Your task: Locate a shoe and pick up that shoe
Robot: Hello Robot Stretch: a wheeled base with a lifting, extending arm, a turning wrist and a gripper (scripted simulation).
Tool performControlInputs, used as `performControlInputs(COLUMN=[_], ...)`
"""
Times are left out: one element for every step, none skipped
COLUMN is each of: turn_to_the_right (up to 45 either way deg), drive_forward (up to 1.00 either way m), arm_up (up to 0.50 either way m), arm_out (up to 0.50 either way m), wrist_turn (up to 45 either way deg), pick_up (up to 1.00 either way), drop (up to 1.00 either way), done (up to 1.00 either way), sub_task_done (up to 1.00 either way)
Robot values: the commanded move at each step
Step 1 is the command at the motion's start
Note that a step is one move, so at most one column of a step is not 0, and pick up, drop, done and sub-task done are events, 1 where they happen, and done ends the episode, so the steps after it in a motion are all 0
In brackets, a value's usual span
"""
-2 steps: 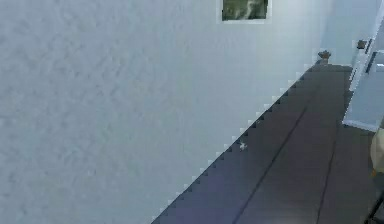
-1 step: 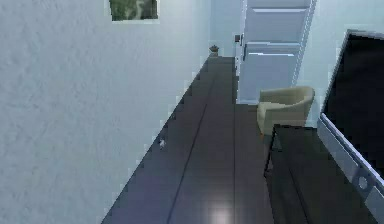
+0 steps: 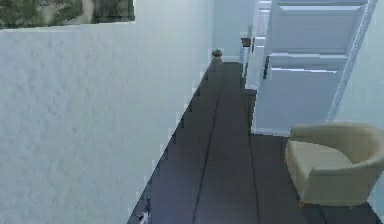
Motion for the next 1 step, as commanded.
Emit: performControlInputs(turn_to_the_right=[9.0], drive_forward=[0.0], arm_up=[0.0], arm_out=[0.0], wrist_turn=[0.0], pick_up=[0.0], drop=[0.0], done=[0.0], sub_task_done=[0.0])
